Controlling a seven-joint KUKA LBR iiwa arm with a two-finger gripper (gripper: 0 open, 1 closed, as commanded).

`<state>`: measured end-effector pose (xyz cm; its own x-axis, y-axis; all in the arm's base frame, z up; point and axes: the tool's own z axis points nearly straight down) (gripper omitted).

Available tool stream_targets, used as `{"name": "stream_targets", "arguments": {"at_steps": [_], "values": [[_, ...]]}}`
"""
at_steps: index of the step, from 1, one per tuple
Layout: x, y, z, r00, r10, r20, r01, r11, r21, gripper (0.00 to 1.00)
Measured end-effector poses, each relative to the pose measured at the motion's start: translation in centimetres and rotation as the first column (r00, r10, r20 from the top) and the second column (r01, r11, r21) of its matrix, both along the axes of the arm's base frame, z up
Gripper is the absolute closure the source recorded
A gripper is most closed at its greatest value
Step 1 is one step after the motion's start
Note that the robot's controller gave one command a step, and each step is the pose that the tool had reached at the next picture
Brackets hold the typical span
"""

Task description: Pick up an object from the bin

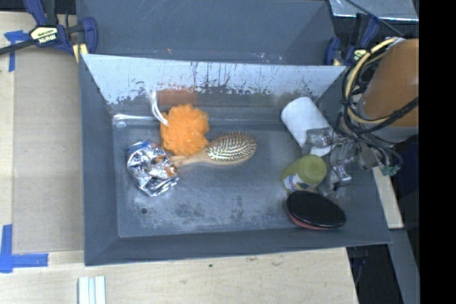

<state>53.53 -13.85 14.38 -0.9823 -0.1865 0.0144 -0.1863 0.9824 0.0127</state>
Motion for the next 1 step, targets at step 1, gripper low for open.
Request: {"name": "stream_targets", "arguments": {"at_steps": [1], "values": [[1.98, 2.84, -6.59, 0.996, 0.086, 0.017, -0.086, 0.996, -0.002, 0.0]]}}
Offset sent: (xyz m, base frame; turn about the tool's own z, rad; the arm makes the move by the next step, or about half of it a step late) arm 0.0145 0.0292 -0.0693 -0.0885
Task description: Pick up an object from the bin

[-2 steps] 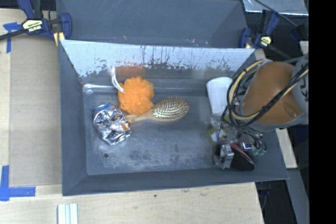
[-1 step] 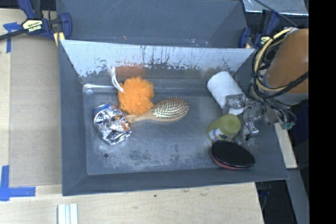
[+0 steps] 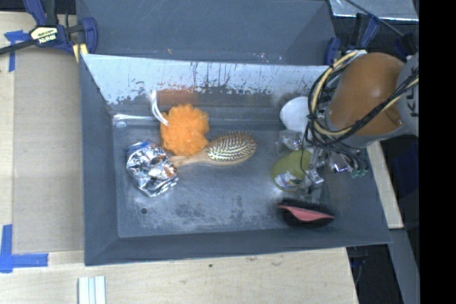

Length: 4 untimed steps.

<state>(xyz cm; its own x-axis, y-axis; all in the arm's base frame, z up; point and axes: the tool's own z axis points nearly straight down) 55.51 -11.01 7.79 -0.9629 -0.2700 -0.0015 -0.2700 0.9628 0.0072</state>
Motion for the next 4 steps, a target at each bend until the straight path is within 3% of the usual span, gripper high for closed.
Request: {"name": "stream_targets", "arguments": {"at_steps": [1, 2, 3, 4], "values": [[6.2, 3.5, 0.0, 0.999, 0.049, 0.007, -0.049, 0.999, -0.005, 0.0], [6.1, 3.4, 0.0, 0.999, 0.045, 0.007, -0.045, 0.999, -0.003, 1.0], [4.9, 3.9, 11.7, 1.0, -0.014, 0.019, 0.014, 1.0, -0.003, 1.0], [5.1, -0.6, 22.7, 0.997, -0.063, 0.033, 0.063, 0.998, -0.005, 1.0]]}}
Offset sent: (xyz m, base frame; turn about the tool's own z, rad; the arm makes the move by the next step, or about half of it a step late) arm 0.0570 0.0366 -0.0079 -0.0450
